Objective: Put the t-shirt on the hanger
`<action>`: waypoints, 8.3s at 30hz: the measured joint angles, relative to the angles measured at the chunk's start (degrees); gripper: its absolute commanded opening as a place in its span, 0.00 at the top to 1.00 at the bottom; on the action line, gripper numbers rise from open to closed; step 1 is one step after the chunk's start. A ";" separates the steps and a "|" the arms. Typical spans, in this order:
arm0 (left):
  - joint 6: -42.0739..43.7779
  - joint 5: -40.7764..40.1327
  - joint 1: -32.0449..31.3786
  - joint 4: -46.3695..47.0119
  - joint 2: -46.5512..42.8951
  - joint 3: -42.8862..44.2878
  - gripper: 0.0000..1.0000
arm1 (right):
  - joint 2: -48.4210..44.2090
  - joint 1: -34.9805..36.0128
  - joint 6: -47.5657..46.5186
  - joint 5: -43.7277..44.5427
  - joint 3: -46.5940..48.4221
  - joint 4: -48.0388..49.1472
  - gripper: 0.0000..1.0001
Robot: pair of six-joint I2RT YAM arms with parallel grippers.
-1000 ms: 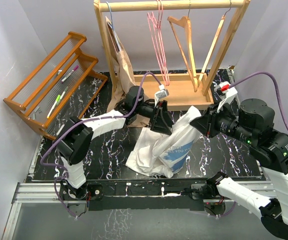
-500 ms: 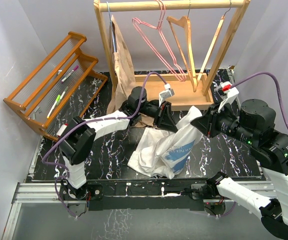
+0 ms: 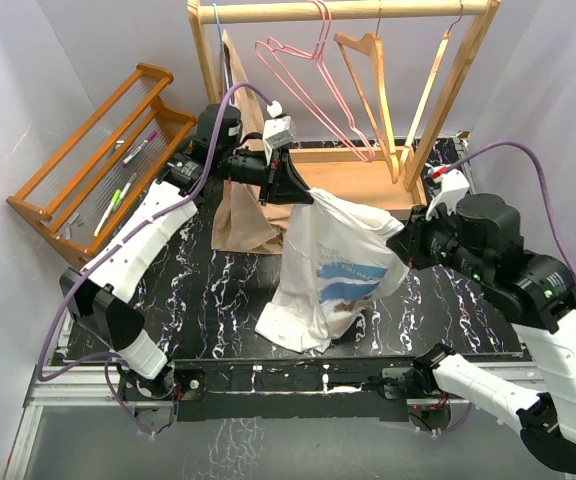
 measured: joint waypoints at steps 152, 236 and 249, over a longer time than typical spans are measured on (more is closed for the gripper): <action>-14.69 -48.28 -23.26 -25.73 8.41 -8.00 0.48 | 19.28 0.00 14.10 21.51 -21.55 15.34 0.92; 26.40 -45.13 -26.38 26.69 -9.66 -54.64 0.68 | 13.49 0.00 16.65 20.61 -22.88 15.23 0.92; 25.22 -47.98 -26.38 24.83 -10.23 -54.29 1.00 | 12.63 0.00 16.87 20.63 -22.88 15.15 0.92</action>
